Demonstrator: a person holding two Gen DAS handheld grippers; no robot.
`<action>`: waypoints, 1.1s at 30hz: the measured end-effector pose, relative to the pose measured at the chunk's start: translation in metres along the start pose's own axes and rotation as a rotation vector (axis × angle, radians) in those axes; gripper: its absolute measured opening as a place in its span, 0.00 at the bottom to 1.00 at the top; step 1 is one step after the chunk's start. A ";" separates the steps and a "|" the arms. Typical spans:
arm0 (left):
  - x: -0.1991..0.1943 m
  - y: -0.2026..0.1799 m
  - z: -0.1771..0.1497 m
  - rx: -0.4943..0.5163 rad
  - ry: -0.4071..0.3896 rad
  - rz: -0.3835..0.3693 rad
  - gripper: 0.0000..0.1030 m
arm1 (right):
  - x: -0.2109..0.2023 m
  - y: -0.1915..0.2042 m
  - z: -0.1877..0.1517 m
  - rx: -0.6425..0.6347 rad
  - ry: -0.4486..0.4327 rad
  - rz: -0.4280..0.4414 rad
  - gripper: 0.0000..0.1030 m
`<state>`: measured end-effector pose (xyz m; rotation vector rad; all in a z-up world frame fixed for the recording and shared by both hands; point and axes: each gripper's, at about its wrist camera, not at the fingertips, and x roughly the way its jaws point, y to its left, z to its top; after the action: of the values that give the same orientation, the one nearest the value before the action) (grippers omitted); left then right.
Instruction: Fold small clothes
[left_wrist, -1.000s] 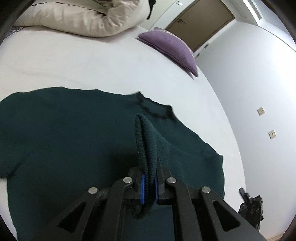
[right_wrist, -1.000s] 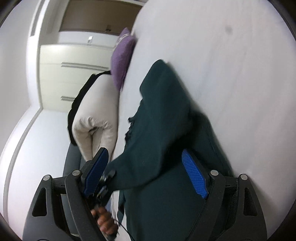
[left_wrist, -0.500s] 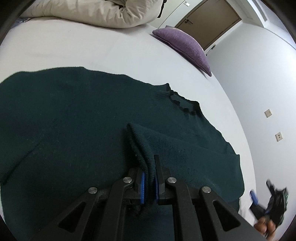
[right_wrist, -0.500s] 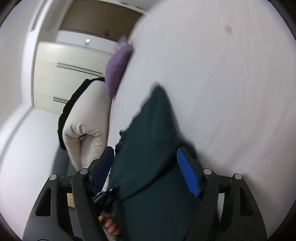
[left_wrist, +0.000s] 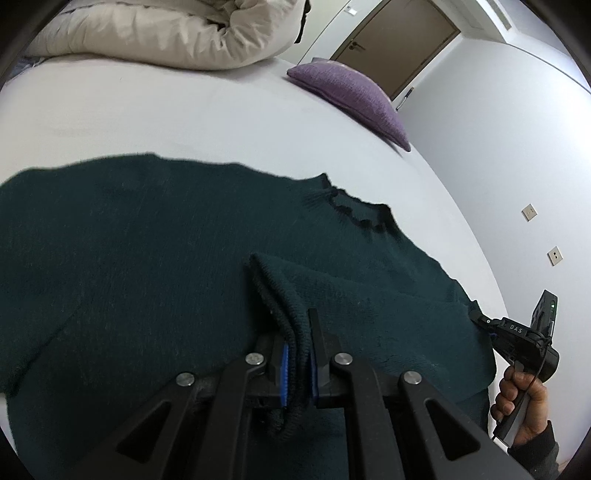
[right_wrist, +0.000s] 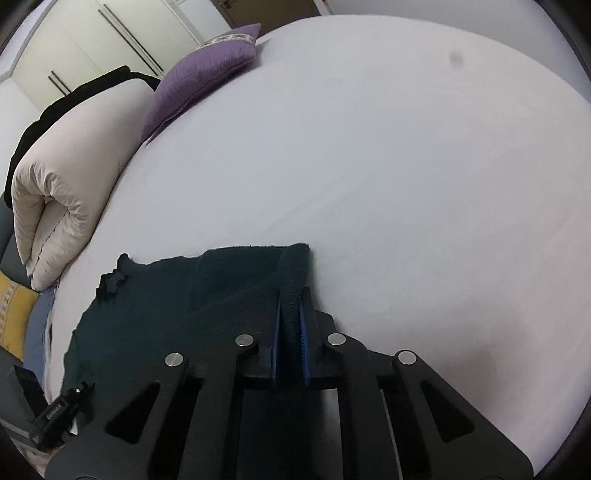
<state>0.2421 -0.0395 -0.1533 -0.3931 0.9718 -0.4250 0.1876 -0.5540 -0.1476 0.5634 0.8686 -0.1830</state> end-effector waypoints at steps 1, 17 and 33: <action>-0.003 -0.003 0.000 0.014 -0.012 0.005 0.09 | -0.004 0.001 -0.002 -0.005 -0.017 -0.007 0.06; -0.031 0.021 -0.010 -0.021 -0.113 0.022 0.74 | -0.054 0.023 -0.037 -0.133 -0.132 -0.018 0.14; -0.267 0.260 -0.088 -0.630 -0.397 0.073 0.82 | -0.174 0.102 -0.103 -0.190 -0.435 0.211 0.96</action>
<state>0.0789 0.3064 -0.1401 -0.9686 0.7085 0.0429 0.0454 -0.4257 -0.0269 0.4115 0.3954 -0.0267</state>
